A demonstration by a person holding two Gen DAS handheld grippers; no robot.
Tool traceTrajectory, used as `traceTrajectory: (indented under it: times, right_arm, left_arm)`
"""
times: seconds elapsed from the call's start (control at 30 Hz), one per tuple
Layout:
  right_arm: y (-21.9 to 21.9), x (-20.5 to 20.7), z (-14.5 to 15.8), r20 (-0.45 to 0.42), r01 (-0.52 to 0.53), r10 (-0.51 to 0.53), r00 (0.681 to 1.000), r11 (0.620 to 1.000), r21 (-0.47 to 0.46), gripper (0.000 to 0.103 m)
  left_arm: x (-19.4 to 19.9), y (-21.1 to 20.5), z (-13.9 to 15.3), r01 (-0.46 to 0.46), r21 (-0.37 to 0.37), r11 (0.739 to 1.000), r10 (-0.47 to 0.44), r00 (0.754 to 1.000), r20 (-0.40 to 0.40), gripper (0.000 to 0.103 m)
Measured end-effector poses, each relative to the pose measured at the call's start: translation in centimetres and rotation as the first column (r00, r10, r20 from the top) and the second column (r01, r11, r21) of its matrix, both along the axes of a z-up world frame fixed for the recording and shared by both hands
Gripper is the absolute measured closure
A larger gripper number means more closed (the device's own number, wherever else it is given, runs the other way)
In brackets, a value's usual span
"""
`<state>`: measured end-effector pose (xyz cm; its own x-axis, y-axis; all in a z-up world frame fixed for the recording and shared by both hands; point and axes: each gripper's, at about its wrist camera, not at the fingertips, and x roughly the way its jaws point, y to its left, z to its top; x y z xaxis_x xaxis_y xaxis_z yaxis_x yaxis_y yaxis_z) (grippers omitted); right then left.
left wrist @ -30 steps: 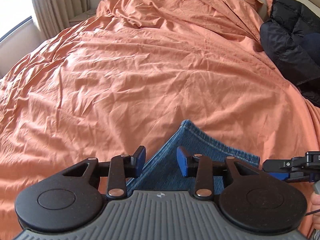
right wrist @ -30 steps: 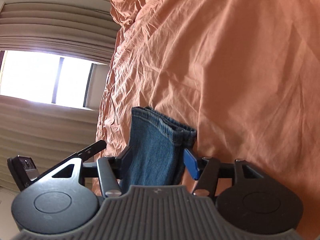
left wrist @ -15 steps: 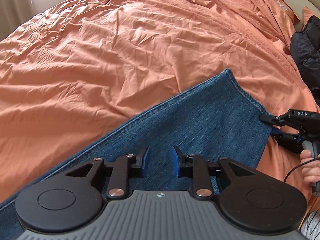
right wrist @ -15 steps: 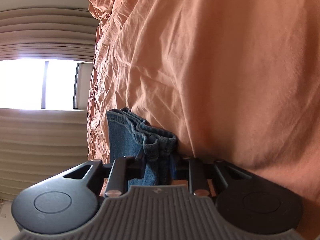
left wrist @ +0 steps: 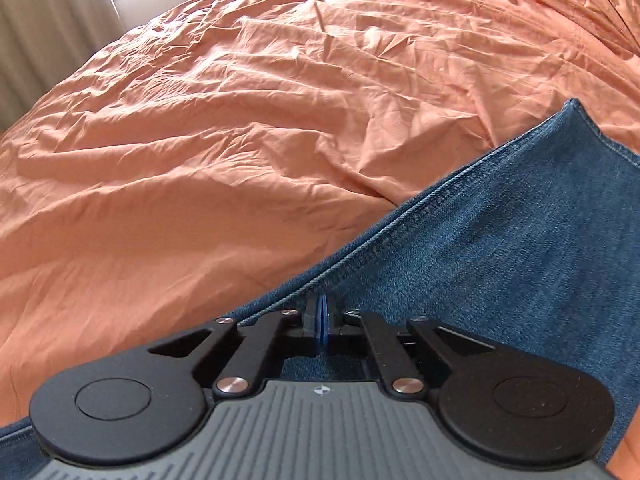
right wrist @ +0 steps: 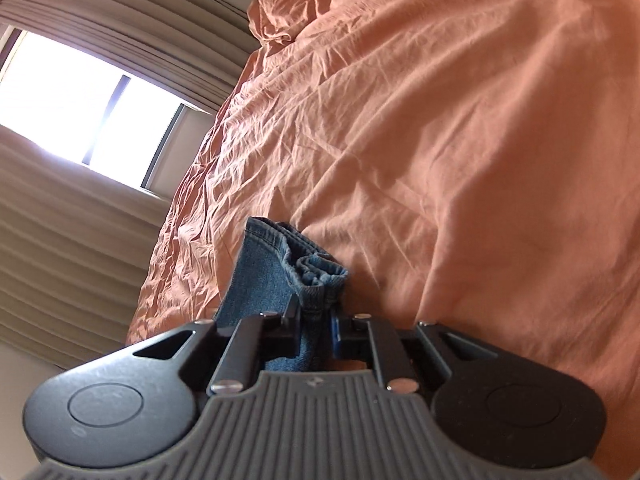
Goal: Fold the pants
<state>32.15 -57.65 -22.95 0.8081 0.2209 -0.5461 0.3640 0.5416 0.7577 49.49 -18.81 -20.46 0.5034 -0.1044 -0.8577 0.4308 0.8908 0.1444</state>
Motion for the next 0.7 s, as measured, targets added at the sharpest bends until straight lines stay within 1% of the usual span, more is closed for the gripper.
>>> traceTrajectory:
  times: [0.07, 0.13, 0.27, 0.4, 0.57, 0.7]
  right_arm:
    - [0.0, 0.3, -0.3, 0.007, -0.006, 0.006, 1.0, 1.0, -0.02, 0.094]
    - [0.0, 0.6, -0.4, 0.005, -0.008, 0.008, 1.0, 1.0, -0.027, 0.094]
    - [-0.1, 0.9, -0.9, 0.002, -0.007, 0.007, 1.0, 1.0, -0.019, 0.094]
    - [-0.2, 0.6, -0.8, 0.008, -0.004, 0.004, 1.0, 1.0, -0.009, 0.094]
    - [-0.2, 0.3, -0.3, 0.019, -0.001, 0.001, 1.0, 1.0, -0.008, 0.094]
    - [-0.1, 0.0, -0.1, 0.031, 0.002, -0.002, 1.0, 1.0, -0.009, 0.094]
  left_arm:
    - [0.5, -0.4, -0.7, 0.008, 0.019, 1.0, -0.008, 1.0, -0.006, 0.1]
    - [0.4, -0.7, -1.0, 0.017, 0.037, 0.999, -0.017, 1.0, 0.01, 0.1]
    - [-0.2, -0.9, -0.6, 0.023, 0.049, 0.999, -0.024, 0.999, 0.036, 0.1]
    - [-2.3, -0.3, 0.6, -0.01, 0.024, 1.0, 0.009, 0.999, 0.032, 0.1]
    - [-6.9, 0.3, 1.3, -0.035, -0.019, 0.999, 0.035, 0.999, -0.012, 0.1]
    - [-10.6, 0.1, 1.4, -0.058, -0.075, 0.996, 0.055, 0.998, -0.037, 0.1]
